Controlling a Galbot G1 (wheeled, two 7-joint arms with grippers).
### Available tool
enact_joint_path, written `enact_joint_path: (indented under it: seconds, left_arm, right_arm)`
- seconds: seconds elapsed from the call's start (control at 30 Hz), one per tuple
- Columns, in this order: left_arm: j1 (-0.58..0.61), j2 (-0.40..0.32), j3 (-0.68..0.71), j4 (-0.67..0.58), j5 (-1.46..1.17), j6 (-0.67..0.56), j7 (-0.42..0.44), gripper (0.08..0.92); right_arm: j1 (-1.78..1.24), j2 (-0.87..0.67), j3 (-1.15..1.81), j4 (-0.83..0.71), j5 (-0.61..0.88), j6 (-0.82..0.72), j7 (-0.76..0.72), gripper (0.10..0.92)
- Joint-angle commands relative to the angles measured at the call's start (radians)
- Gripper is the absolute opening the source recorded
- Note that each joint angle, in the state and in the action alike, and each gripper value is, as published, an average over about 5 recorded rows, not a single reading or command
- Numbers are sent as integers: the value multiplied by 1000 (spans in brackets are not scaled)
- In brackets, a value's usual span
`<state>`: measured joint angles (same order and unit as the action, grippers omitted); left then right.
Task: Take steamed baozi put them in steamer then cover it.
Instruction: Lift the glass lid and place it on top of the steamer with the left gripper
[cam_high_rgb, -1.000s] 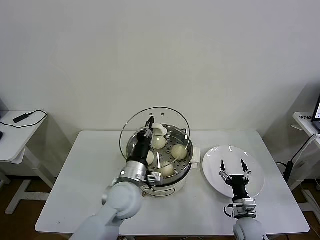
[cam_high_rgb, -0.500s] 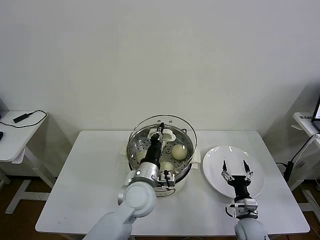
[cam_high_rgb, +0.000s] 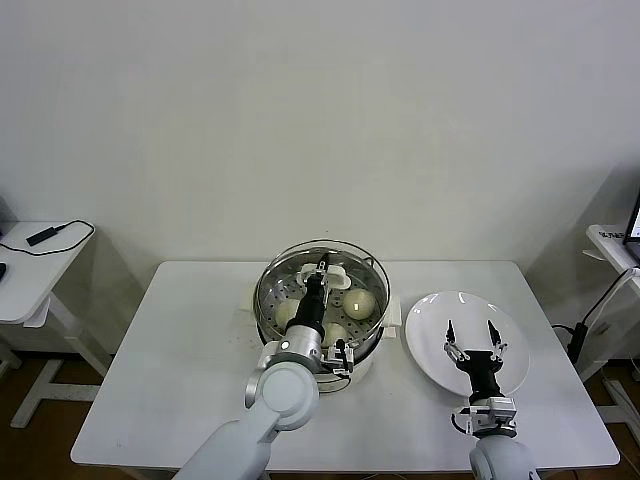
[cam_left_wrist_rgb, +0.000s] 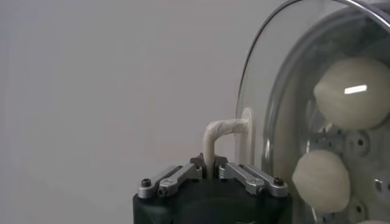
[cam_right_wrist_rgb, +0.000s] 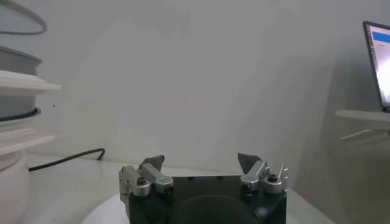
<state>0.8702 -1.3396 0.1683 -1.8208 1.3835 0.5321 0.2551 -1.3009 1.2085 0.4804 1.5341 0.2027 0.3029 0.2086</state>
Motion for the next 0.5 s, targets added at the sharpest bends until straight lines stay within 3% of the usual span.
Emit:
enact_joint_path:
  seconds: [0.03,0.5]
  left_arm:
    - [2,-6,-1,21,27,-6,22,197]
    - [10,-3,-6,31,50,-21,28,197]
  right_arm:
    - [1,1,2,-2,0,0,0,823]
    - [7,1,1,-5,0,0,1,823]
